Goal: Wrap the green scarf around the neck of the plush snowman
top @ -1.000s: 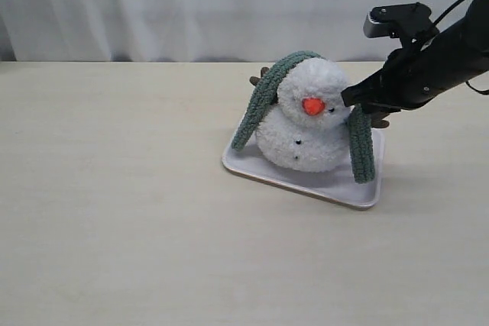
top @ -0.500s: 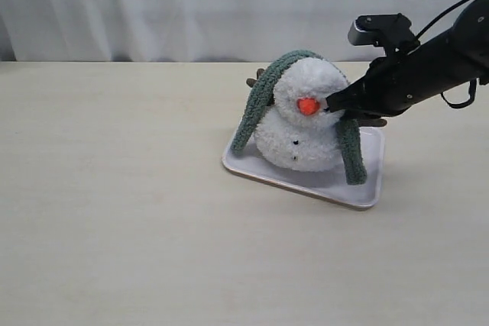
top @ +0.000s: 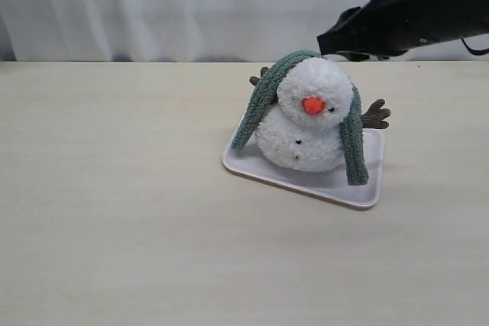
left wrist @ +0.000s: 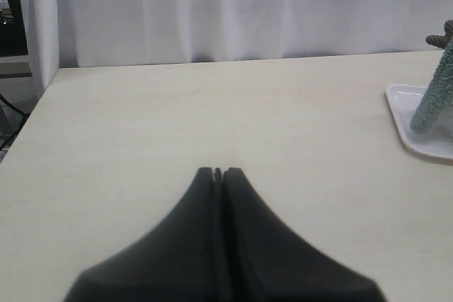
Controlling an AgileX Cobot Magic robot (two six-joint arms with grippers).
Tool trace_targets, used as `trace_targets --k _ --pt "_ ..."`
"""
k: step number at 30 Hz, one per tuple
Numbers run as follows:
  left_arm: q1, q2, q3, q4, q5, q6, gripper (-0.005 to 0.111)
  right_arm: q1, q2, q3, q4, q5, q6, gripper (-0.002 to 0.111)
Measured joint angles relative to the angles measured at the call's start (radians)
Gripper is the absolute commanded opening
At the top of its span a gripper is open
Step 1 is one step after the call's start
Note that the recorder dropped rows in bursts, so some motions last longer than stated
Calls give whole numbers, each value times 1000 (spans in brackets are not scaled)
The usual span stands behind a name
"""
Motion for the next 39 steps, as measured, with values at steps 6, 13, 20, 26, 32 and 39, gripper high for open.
trace_targets --k 6,13,20,26,32,39 --pt "0 0 0 0 0 0 0 103 46 -121 -211 -25 177 4" --pt "0 0 0 0 0 0 0 110 356 -455 -519 178 500 4" --pt "0 0 0 0 0 0 0 110 530 -515 -529 214 515 4" --pt "0 0 0 0 0 0 0 110 544 -522 -532 289 512 4" --pt "0 0 0 0 0 0 0 111 544 -523 -532 340 496 4" --pt "0 0 0 0 0 0 0 112 544 -523 -501 346 480 4"
